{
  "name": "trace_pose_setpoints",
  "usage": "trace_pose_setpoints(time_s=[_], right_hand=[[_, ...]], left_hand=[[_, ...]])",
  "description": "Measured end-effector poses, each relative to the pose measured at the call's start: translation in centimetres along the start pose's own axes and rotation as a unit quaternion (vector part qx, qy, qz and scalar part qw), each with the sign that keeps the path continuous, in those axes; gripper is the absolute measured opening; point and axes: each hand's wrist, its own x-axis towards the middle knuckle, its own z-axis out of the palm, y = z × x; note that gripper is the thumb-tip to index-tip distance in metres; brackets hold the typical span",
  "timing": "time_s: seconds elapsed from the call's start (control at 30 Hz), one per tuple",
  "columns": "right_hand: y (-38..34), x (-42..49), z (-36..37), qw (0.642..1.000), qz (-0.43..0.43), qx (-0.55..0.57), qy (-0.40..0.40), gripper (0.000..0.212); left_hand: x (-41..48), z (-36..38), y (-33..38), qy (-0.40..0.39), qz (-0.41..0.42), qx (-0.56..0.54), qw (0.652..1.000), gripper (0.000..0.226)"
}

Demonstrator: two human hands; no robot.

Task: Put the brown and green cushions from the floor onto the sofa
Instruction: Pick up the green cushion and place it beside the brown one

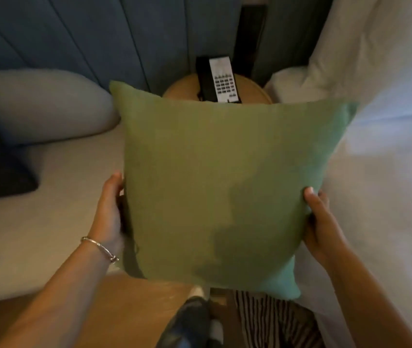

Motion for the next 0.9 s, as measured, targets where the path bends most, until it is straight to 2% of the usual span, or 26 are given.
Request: trace_pose_setpoints(time_s=[0.1, 0.2, 0.3, 0.4, 0.47, 0.67, 0.73, 0.83, 0.9], right_hand=[[-3.7, -3.8, 3.2, 0.998, -0.027, 0.025, -0.052, 0.080], [-5.9, -7.2, 6.1, 0.994, -0.059, 0.038, -0.084, 0.077], [-6.4, -9.2, 7.9, 0.991, -0.073, 0.039, -0.105, 0.073], [-5.6, -10.7, 11.0, 0.986, -0.010, 0.020, -0.163, 0.073], [-4.7, -11.3, 13.7, 0.982, 0.024, 0.008, -0.186, 0.077], [-0.9, -11.7, 25.2, 0.982, 0.057, 0.020, -0.177, 0.081], [-0.1, -12.1, 29.0, 0.981, 0.053, 0.018, -0.184, 0.077], [1.2, -12.1, 33.3, 0.983, 0.056, 0.025, -0.175, 0.070], [1.8, -11.9, 34.9, 0.983, 0.067, 0.043, -0.167, 0.066]], left_hand=[[-4.9, -1.9, 4.9, 0.011, 0.079, 0.012, 0.997, 0.052], [-9.3, -5.7, 8.2, 0.037, 0.126, 0.032, 0.991, 0.053], [-11.8, -8.7, 9.3, 0.070, 0.124, 0.027, 0.989, 0.059], [-13.5, -12.1, 9.8, 0.107, 0.125, -0.004, 0.986, 0.045], [-13.8, -14.7, 10.1, 0.121, 0.114, -0.035, 0.985, 0.045], [-11.3, -25.3, 13.1, 0.045, 0.084, -0.014, 0.995, 0.070], [-9.6, -28.1, 13.8, 0.058, 0.068, -0.018, 0.996, 0.072], [-6.5, -31.8, 15.0, 0.125, 0.057, -0.042, 0.990, 0.040], [-4.5, -33.3, 15.8, 0.140, 0.046, -0.032, 0.989, 0.041]])
